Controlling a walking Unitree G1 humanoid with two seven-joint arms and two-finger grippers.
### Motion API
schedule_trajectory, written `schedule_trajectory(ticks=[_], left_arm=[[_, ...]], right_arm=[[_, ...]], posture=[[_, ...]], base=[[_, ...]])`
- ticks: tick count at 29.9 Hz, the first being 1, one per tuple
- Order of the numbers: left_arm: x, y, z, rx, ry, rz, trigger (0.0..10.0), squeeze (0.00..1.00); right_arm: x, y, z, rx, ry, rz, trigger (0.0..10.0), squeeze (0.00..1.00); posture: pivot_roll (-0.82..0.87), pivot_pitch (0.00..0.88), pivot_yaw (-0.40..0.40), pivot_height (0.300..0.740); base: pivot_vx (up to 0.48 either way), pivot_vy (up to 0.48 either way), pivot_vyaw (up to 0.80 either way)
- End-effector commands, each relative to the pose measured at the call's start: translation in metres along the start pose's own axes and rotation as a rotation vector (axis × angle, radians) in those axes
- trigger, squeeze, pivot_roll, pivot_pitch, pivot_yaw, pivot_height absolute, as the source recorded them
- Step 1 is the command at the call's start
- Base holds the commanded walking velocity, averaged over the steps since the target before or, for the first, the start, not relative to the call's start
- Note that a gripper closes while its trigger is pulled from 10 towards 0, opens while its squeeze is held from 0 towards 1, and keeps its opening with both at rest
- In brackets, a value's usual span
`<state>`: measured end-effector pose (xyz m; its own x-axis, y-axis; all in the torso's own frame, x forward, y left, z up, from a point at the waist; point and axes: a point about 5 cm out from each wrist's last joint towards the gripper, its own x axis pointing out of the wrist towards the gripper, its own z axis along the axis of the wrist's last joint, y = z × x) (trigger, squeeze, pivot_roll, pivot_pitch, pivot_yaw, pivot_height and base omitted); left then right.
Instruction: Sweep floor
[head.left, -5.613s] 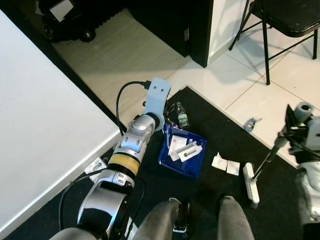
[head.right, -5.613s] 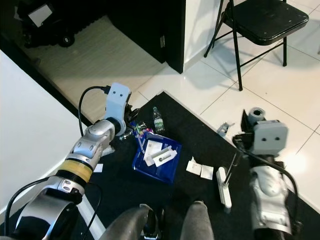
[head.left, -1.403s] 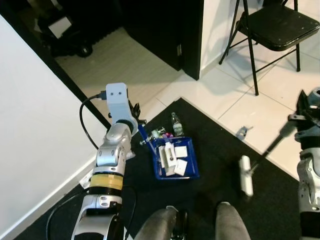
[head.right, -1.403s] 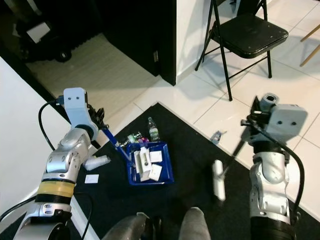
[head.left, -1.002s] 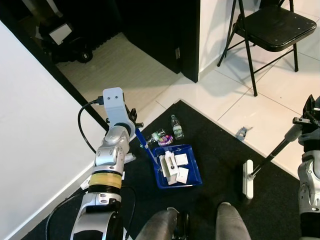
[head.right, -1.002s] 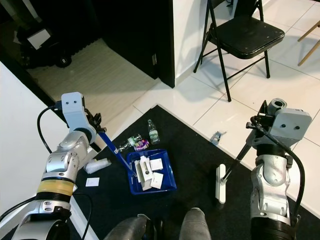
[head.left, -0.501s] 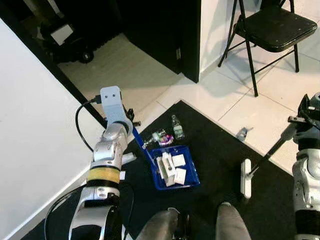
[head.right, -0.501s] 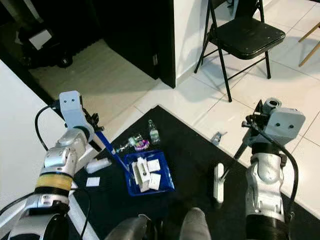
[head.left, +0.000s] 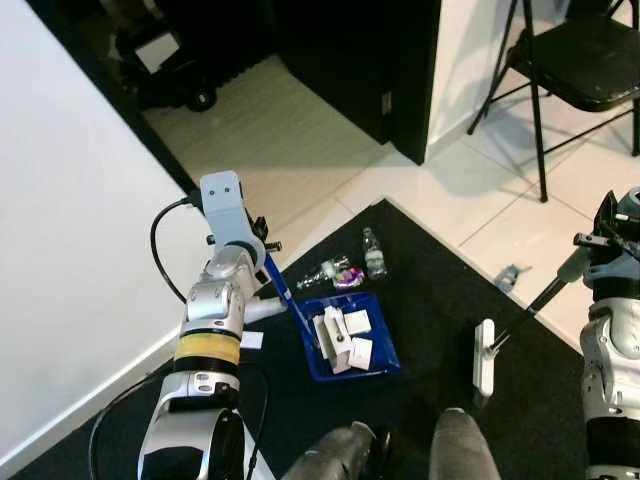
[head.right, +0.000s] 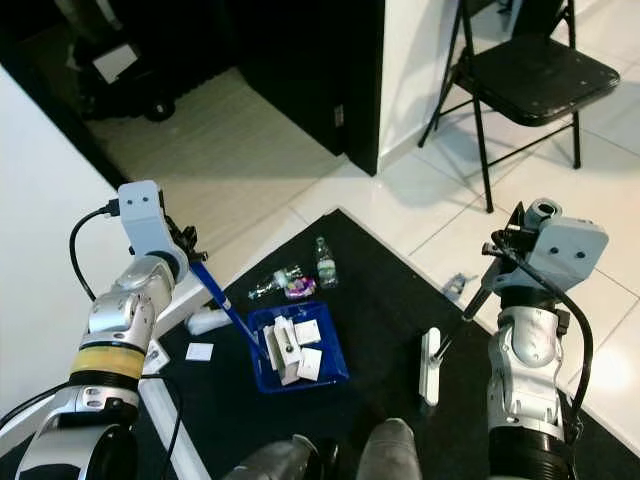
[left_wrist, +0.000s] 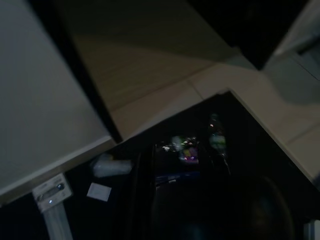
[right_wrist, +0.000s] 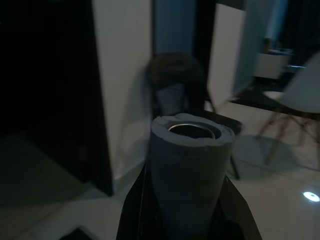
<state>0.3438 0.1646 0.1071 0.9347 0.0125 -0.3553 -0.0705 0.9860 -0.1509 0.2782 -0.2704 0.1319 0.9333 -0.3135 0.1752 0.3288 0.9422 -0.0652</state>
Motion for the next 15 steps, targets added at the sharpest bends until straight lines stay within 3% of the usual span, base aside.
schedule_trajectory(ticks=[1,5,15], left_arm=[[-0.001,0.004,0.007,-0.025,-0.035,0.017,10.0,0.0],[-0.002,0.004,0.007,-0.032,-0.039,0.021,10.0,0.0],[-0.01,-0.007,0.012,-0.07,-0.109,0.021,10.0,0.0]], right_arm=[[0.003,0.006,0.003,-0.001,-0.023,0.029,10.0,0.0],[0.004,0.009,0.004,-0.001,-0.024,0.039,10.0,0.0],[0.016,0.032,0.008,0.015,-0.022,0.137,10.0,0.0]], posture=[[-0.19,0.089,0.11,0.74],[-0.19,0.09,0.099,0.74],[-0.17,0.092,0.018,0.74]], base=[[0.0,0.0,0.78],[0.0,0.0,0.78],[0.0,0.0,0.78]])
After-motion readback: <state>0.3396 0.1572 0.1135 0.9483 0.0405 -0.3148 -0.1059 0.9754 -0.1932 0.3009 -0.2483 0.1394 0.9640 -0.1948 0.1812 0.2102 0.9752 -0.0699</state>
